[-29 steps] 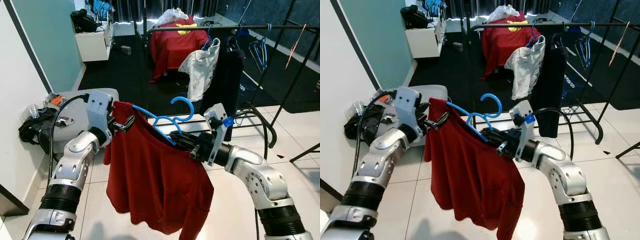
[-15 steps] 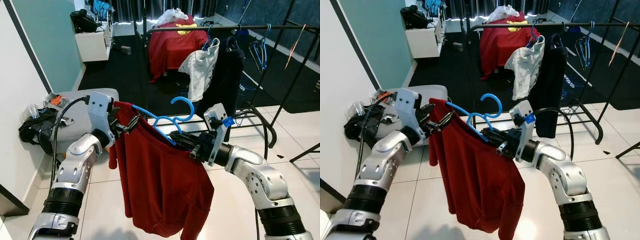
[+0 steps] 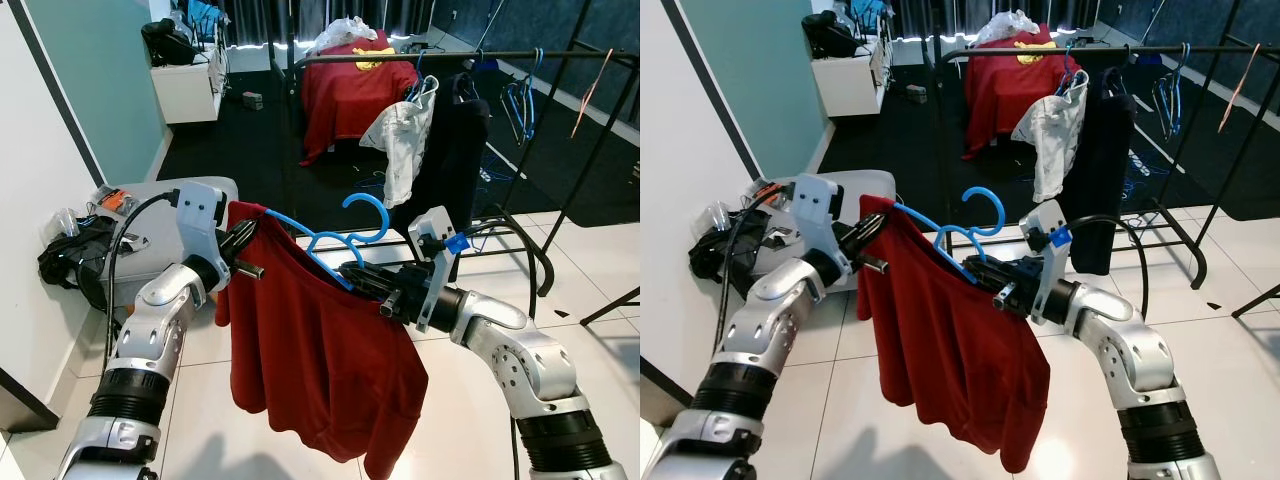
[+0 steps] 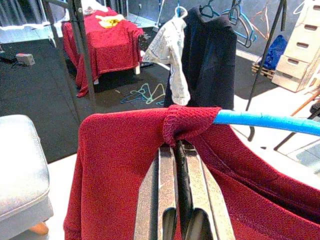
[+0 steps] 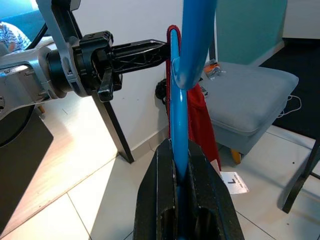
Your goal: Hang hanger
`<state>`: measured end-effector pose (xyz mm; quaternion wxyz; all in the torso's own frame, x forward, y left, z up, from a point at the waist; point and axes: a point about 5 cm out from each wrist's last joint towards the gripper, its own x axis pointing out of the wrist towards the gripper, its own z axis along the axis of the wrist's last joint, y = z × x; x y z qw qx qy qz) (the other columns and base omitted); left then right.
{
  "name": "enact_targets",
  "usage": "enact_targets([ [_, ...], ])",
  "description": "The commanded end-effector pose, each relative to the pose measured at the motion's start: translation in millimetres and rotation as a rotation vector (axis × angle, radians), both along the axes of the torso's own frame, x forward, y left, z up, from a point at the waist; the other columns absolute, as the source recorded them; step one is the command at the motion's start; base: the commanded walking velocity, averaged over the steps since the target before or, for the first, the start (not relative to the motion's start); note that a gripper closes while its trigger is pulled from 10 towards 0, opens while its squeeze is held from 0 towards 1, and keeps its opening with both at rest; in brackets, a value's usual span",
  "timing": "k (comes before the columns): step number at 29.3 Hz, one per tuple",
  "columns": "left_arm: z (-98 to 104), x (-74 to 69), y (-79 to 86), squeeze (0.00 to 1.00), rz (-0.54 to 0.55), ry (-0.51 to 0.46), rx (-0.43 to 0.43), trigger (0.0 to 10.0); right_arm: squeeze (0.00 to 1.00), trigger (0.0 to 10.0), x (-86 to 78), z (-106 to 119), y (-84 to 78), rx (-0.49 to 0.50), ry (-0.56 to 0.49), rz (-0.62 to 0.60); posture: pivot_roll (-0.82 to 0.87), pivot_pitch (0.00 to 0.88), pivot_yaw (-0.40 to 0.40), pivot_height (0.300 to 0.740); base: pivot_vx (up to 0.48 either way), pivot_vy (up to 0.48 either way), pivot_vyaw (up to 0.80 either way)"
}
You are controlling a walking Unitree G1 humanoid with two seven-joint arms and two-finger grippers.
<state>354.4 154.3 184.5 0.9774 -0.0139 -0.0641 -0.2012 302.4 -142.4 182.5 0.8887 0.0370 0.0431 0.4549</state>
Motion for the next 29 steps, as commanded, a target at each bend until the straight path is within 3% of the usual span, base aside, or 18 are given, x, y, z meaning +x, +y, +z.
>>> enact_targets([
  [1,-1,2.1,1.2,0.0,0.021,0.0,-0.01,0.0,0.0,10.0,-0.8,10,2.2,0.013,-0.034,0.02,-0.1,0.0,0.046,0.74,0.0,0.0,0.0],
  [6,2,3.5,6.3,0.0,0.051,-0.008,-0.012,0.0,0.0,10.0,-0.3,9,1.5,0.012,-0.028,0.016,-0.1,0.005,0.044,0.74,0.0,0.0,0.0],
  [16,19,-0.2,35.0,0.0,0.107,-0.064,0.004,0.0,0.0,10.0,3.1,-10,-4.0,0.006,0.067,-0.069,-0.09,0.011,0.042,0.74,0.0,0.0,0.0],
  [29,19,-9.3,36.5,0.0,0.083,-0.07,0.014,0.0,0.0,10.0,10.6,-26,-21.5,-0.004,0.184,-0.234,-0.09,0.016,0.039,0.74,0.0,0.0,0.0],
])
